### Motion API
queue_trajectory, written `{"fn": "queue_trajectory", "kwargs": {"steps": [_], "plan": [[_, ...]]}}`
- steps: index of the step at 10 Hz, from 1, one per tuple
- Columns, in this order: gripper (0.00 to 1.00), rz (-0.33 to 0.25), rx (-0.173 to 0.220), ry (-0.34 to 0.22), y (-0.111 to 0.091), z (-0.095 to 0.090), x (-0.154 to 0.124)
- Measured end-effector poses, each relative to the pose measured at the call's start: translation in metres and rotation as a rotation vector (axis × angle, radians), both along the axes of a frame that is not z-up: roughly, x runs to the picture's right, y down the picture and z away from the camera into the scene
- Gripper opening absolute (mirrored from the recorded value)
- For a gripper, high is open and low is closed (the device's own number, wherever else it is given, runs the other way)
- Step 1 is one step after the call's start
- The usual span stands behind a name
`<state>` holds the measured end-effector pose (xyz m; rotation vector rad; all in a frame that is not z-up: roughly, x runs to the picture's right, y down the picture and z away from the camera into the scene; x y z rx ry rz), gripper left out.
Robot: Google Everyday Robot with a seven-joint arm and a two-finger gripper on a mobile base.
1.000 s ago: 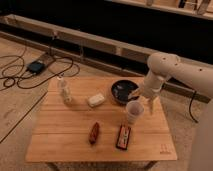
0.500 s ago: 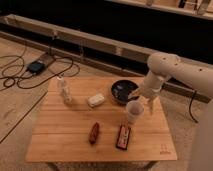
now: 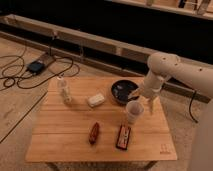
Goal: Wipe the white sponge on the table
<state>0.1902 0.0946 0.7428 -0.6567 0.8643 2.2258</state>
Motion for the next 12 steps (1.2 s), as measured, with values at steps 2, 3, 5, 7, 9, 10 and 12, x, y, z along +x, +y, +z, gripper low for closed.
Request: {"fn": "queue_trajectory", "kwargs": {"steps": [2,3,5,7,9,10,12], "plan": [[0.80,0.000,0.000,0.000,0.000,0.000,0.000],[0.80,0.000,0.000,0.000,0.000,0.000,0.000],[0.80,-0.004,0.002,0.001,0.000,0.000,-0.001],[0.80,-0.038,0.056,-0.012,-0.013,0.002,-0.020],[0.80,-0.085,0.120,-0.030,-0.028,0.006,-0.047],[0.80,-0.109,0.161,-0.045,-0.037,0.008,-0.062],[0.80,-0.159,0.240,-0.090,-0.050,0.009,-0.092]]}}
